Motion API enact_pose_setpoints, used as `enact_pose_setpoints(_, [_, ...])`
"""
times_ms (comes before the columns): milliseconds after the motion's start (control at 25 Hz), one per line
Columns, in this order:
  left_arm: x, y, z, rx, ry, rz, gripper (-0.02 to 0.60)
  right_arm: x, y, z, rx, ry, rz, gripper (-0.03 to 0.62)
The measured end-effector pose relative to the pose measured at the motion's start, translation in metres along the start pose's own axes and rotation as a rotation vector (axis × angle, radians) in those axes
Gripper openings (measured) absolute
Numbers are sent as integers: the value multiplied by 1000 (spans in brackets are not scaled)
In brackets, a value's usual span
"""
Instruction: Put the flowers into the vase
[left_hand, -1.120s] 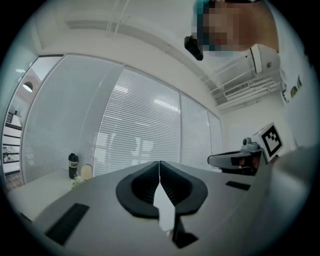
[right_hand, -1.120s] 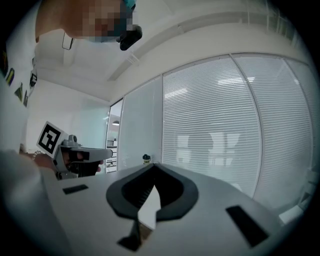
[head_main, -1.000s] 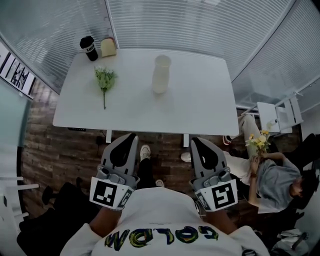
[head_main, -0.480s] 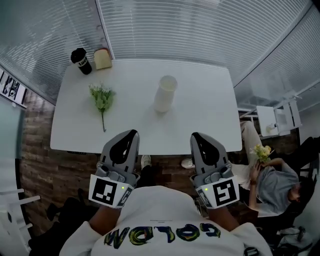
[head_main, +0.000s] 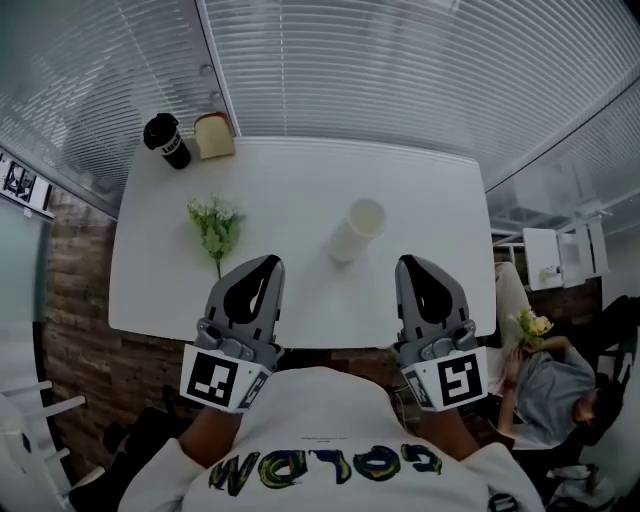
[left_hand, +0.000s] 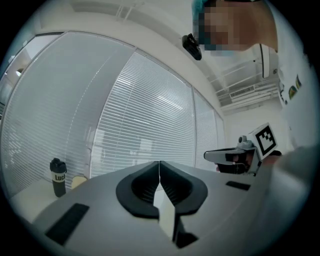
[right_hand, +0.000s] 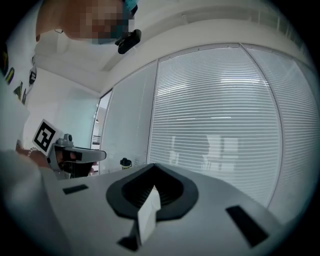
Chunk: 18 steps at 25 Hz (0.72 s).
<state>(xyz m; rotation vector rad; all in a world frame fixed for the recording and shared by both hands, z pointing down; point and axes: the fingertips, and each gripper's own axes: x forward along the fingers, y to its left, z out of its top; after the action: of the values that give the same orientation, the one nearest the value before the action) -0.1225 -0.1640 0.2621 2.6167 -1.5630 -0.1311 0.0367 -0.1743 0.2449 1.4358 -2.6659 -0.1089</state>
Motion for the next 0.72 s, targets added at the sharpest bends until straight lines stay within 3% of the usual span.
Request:
enact_pose_setpoints(320, [32, 35, -1, 1, 2, -22, 15, 42, -19, 5, 1, -19, -37, 11])
enact_pose_setpoints(720, [48, 21, -5, -12, 18, -22, 15, 44, -18, -3, 21, 1, 17, 11])
